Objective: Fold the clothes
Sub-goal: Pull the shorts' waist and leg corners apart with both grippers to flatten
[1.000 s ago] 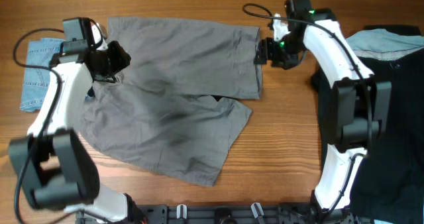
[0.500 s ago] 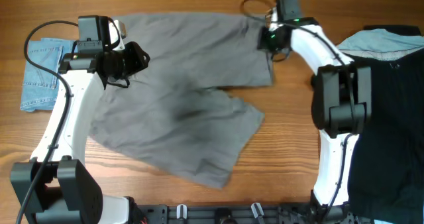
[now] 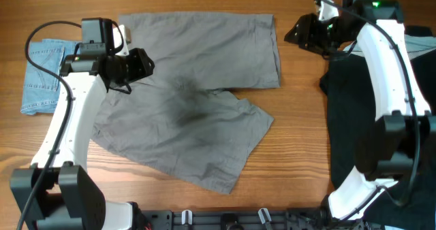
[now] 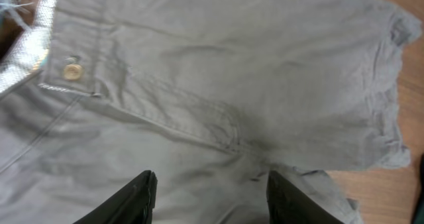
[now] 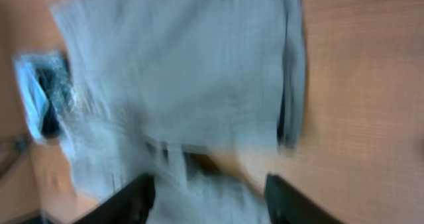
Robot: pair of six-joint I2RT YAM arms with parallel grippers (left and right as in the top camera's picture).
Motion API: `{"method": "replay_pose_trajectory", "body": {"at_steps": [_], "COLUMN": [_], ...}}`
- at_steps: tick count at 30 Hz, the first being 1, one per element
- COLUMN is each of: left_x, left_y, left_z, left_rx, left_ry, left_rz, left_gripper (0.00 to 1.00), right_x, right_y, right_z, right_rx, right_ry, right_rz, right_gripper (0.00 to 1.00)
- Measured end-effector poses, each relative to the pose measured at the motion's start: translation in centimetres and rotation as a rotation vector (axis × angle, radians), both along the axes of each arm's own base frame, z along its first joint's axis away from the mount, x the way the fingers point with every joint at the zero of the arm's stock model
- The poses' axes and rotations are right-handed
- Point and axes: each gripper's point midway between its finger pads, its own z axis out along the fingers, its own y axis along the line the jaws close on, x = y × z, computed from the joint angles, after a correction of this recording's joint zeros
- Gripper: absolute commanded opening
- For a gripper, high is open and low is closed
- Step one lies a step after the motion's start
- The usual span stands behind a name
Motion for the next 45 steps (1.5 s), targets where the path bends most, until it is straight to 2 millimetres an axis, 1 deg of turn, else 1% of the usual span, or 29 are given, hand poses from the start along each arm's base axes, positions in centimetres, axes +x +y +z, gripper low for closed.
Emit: {"method": "replay_pose_trajectory", "body": {"at_steps": [2, 5, 6, 8, 9, 11, 12, 14, 15, 16, 18, 20, 21, 22, 23, 24, 25, 27, 28, 30, 31, 32, 34, 36, 38, 39, 42, 43, 45], "left_x": [-0.1, -0.1, -0.2, -0.1, -0.1, -0.1, -0.1, -0.1, -0.1, 0.0, 0.0, 0.0, 0.0, 0.0, 0.0, 0.0, 0.0, 0.0, 0.0, 0.1, 0.0, -0.6, -3.1, -5.8, -7.7, -9.1, -13.1, -13.7, -15.6], "left_y": [0.8, 2.6, 3.3, 3.4, 3.4, 3.5, 3.5, 3.5, 3.5, 3.5, 3.5, 3.5, 3.5, 3.5, 3.6, 3.7, 3.8, 4.1, 4.1, 4.2, 4.3, 4.3, 4.3, 4.5, 5.5, 6.4, 6.4, 6.1, 5.3], "left_z": [0.8, 2.4, 2.6, 2.6, 2.6, 2.6, 2.6, 2.6, 2.6, 2.7, 2.7, 2.7, 2.7, 2.7, 2.7, 2.7, 2.6, 2.6, 2.6, 2.6, 2.5, 2.2, 0.8, -0.3, -1.0, -1.6, -4.6, -5.3, -8.1], "left_rx": [0.014, 0.035, 0.043, 0.048, 0.049, 0.052, 0.052, 0.052, 0.053, 0.053, 0.054, 0.054, 0.054, 0.055, 0.059, 0.065, 0.073, 0.086, 0.088, 0.094, 0.098, 0.107, 0.126, 0.132, 0.119, 0.102, 0.008, -0.011, -0.066], "left_ry": [-0.022, -0.07, -0.075, -0.076, -0.077, -0.079, -0.08, -0.08, -0.08, -0.082, -0.084, -0.083, -0.084, -0.084, -0.084, -0.084, -0.084, -0.083, -0.081, -0.084, -0.08, -0.053, 0.06, 0.178, 0.266, 0.327, 0.487, 0.51, 0.57], "left_rz": [0.016, 0.062, 0.079, 0.079, 0.08, 0.081, 0.08, 0.08, 0.079, 0.078, 0.078, 0.078, 0.078, 0.077, 0.077, 0.081, 0.085, 0.093, 0.094, 0.097, 0.092, 0.082, 0.059, 0.058, 0.112, 0.161, 0.231, 0.237, 0.267], "left_gripper": [0.58, 0.63, 0.64, 0.66, 0.67, 0.67, 0.68, 0.69, 0.7, 0.7, 0.71, 0.75, 0.77, 0.78, 0.8, 0.81, 0.84, 0.86, 0.84, 0.66, 0.6, 0.59, 0.59, 0.52, 0.52, 0.54, 0.54, 0.54, 0.55], "right_x": [-4.0, -8.2, -10.6, -11.4, -12.0, -12.2, -12.5, -12.4, -12.3, -12.8, -13.7, -13.5, -12.7, -11.6, -9.4, -7.6, -5.9, -3.5, -3.5, -3.1, -3.1, -3.3, -3.9, -4.9, -6.2, -6.8, -8.0, -8.1, -8.2], "right_y": [1.3, 3.8, 4.9, 5.0, 4.9, 4.9, 5.1, 5.3, 5.3, 5.3, 5.2, 3.8, 2.5, 1.3, -0.9, -2.6, -4.0, -6.4, -6.9, -7.4, -7.3, -6.9, -6.0, -4.8, -2.8, -2.1, -0.4, -0.1, 0.4], "right_z": [-2.4, -7.5, -10.5, -13.5, -14.3, -16.6, -17.1, -17.2, -17.4, -17.8, -18.2, -18.2, -18.1, -17.8, -17.2, -16.6, -16.1, -14.6, -14.0, -12.8, -12.3, -11.5, -9.3, -5.8, -2.0, -1.2, -0.6, -0.6, -0.7], "right_rx": [-0.047, -0.081, -0.09, -0.091, -0.092, -0.087, -0.07, -0.046, -0.039, -0.033, -0.026, -0.053, -0.078, -0.093, -0.115, -0.122, -0.119, -0.084, -0.076, -0.064, -0.053, -0.036, -0.006, 0.011, 0.026, 0.032, 0.049, 0.051, 0.05], "right_ry": [0.145, 0.271, 0.328, 0.315, 0.327, 0.292, 0.294, 0.252, 0.231, 0.237, 0.269, 0.318, 0.332, 0.326, 0.298, 0.264, 0.223, 0.15, 0.161, 0.161, 0.152, 0.141, 0.107, 0.042, -0.028, -0.037, 0.001, 0.007, 0.026], "right_rz": [0.092, 0.234, 0.301, 0.316, 0.318, 0.318, 0.315, 0.299, 0.301, 0.31, 0.313, 0.231, 0.165, 0.104, 0.003, -0.074, -0.135, -0.191, -0.201, -0.214, -0.199, -0.18, -0.138, -0.097, -0.049, -0.033, -0.028, -0.027, -0.044], "right_gripper": [0.62, 0.68, 0.69, 0.75, 0.75, 0.73, 0.67, 0.26, 0.13, 0.04, 0.04, 0.04, 0.04, 0.04, 0.06, 0.34, 0.5, 0.51, 0.52, 0.53, 0.54, 0.54, 0.56, 0.56, 0.59, 0.6, 0.62, 0.64, 0.68]}}
